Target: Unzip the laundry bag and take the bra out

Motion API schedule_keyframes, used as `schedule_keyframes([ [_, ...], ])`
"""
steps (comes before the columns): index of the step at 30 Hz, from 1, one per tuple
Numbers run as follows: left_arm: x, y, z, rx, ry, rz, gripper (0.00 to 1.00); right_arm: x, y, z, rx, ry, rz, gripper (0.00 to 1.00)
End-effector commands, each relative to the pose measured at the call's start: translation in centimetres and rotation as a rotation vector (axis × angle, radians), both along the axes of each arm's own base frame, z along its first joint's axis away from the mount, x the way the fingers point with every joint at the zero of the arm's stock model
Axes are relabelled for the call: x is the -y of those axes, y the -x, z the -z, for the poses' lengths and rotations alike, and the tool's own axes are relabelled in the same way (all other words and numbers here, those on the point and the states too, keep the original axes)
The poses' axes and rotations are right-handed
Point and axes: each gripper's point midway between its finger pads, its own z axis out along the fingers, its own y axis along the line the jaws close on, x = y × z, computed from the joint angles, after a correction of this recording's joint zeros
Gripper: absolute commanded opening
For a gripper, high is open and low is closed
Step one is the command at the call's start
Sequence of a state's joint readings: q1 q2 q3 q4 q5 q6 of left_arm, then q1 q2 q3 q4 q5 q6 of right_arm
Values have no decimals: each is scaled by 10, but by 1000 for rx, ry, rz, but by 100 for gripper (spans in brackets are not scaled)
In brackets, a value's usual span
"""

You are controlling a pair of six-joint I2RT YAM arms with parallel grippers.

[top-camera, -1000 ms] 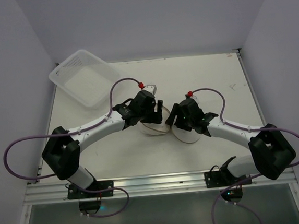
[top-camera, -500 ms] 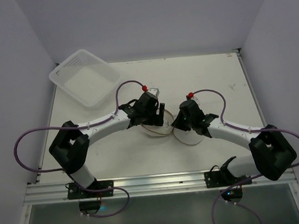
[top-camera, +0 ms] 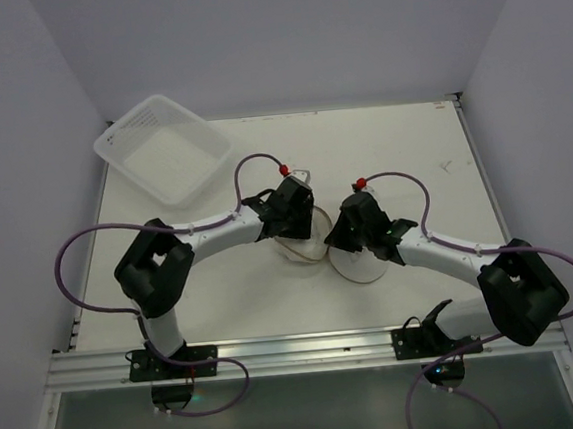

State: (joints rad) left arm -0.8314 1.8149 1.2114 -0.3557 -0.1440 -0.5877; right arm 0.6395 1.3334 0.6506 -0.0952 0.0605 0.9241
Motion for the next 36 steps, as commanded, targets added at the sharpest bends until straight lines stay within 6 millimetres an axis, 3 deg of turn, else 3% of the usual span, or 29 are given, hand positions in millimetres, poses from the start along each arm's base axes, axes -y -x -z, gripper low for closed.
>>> schedule_keyframes([
  [1,-2,3,25,-33,-33,-20,42,-15,-6,-16,40,-47,-25,0],
  [2,-2,4,24,-30,-30,-20,23,-14,-6,-16,40,-49,-20,0],
  [4,-2,5,19,-27,-23,-15,3,-12,-5,-14,39,-44,-11,0],
  [5,-1,5,8,-14,-4,-11,0,-9,-5,-13,41,-37,-4,0],
  [7,3,7,-8,2,32,17,0,-6,-4,-11,41,-24,4,0],
  [10,13,12,-55,61,138,92,0,1,-3,-12,52,5,12,0],
  [11,16,14,-80,98,191,116,0,3,-3,-13,60,14,10,0],
  [17,26,42,-162,133,412,305,0,17,-1,-8,70,75,24,0],
  [22,20,55,-201,104,592,412,0,23,3,-8,75,94,22,0],
  [23,14,48,-215,138,635,405,0,24,3,-9,77,96,19,0],
  [26,14,51,-241,148,770,449,0,25,8,-7,62,99,10,0],
  [28,15,49,-244,130,802,454,0,23,9,-11,59,90,2,0],
  [31,22,44,-222,55,786,425,0,18,8,-31,87,57,-12,0],
  [36,28,49,-158,-34,695,354,0,7,4,-64,121,9,-43,0],
])
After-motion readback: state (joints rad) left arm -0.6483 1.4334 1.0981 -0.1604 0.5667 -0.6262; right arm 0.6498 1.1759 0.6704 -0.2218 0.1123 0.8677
